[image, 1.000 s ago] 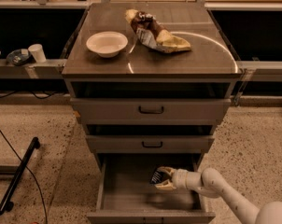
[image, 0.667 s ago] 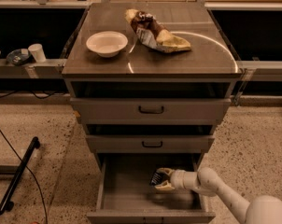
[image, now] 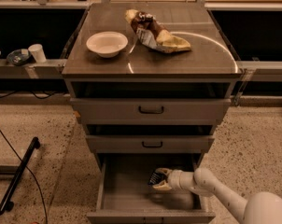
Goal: Place rxbar blueberry into bottom drawer
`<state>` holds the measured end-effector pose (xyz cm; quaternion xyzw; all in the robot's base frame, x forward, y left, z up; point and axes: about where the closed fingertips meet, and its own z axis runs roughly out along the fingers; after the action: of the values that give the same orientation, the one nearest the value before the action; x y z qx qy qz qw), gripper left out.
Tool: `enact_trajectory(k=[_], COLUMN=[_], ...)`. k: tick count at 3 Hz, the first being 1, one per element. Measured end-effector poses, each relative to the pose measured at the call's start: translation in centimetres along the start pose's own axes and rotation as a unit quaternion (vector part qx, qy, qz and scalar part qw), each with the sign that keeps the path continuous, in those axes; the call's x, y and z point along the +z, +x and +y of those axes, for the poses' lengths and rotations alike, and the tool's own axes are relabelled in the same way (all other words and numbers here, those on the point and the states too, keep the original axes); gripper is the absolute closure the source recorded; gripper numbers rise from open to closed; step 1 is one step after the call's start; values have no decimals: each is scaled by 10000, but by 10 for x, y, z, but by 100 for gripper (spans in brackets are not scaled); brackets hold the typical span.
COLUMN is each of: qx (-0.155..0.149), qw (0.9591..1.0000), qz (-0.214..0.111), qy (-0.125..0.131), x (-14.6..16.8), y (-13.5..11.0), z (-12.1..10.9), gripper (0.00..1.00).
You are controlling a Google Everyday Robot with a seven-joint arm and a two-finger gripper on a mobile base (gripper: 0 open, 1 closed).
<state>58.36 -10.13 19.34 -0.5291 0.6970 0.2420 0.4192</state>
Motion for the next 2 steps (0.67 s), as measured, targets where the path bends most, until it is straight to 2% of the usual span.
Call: enact_trajectory(k=[2], qx=[0], qw=[10000], qz=[0], qy=[0], x=[0], y=[0], z=[0], gripper=[4])
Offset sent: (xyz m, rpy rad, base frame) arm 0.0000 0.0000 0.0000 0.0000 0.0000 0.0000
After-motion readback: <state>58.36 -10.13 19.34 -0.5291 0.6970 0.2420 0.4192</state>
